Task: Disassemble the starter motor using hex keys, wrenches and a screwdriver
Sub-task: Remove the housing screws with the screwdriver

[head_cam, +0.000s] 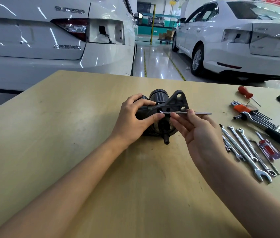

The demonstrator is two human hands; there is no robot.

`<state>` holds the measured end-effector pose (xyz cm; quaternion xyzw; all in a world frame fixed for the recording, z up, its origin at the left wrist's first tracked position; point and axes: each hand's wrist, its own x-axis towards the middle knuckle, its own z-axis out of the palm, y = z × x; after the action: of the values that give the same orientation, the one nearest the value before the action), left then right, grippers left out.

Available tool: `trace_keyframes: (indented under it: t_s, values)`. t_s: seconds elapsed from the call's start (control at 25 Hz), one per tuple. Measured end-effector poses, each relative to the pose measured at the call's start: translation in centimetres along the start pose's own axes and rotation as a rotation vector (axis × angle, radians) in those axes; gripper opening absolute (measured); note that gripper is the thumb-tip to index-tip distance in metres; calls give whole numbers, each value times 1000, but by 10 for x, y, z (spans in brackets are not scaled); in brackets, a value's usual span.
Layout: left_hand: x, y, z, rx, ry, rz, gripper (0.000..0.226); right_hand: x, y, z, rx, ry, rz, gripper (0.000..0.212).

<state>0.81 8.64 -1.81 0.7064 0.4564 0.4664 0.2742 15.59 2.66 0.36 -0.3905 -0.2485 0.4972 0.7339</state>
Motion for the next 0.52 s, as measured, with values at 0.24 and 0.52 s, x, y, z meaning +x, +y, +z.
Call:
trace_keyframes:
  t_s: [0.24,0.52]
  values:
    - [-2,-2,-1,23,-69,24,44,3,-8,17,-643,-133,-524,16]
    - [0,-5,-6,194,-190,70,48,3,-9,54,-1354,-410,-921,15]
